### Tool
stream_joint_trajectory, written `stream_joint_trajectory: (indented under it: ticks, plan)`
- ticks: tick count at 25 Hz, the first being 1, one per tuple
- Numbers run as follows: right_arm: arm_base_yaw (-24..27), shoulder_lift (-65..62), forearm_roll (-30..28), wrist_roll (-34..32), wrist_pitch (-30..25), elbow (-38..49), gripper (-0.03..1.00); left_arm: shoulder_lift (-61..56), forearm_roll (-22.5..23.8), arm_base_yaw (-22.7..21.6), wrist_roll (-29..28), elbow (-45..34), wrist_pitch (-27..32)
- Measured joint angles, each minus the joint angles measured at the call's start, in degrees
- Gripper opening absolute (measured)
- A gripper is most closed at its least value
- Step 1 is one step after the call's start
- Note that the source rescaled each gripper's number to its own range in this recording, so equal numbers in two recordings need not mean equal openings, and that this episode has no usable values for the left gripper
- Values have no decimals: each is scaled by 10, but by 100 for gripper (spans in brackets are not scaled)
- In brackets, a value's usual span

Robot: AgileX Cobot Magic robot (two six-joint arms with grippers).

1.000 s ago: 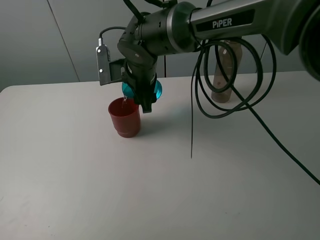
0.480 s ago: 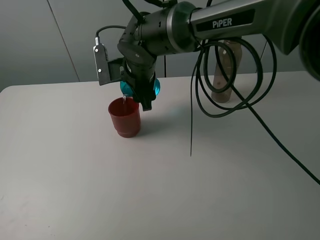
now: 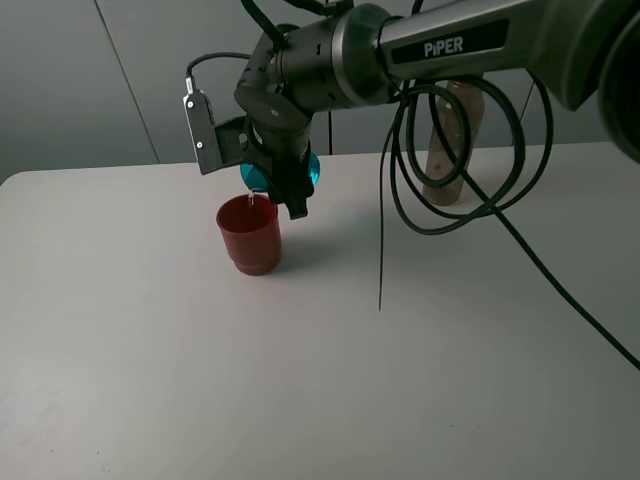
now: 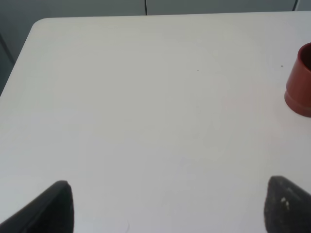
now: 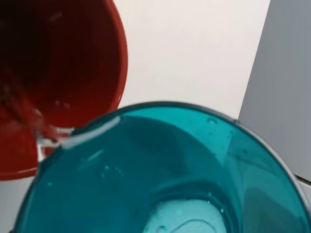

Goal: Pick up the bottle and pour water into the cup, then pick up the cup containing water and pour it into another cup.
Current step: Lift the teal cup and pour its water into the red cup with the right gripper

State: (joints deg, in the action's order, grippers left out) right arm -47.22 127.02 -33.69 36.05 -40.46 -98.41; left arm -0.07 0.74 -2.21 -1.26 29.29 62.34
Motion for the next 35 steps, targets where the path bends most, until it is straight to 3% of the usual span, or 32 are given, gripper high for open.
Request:
stream_joint_trajectory:
  ticks: [35]
  plan:
    - [0, 0, -68, 17, 30, 0, 10, 0, 0, 0, 0, 0, 0]
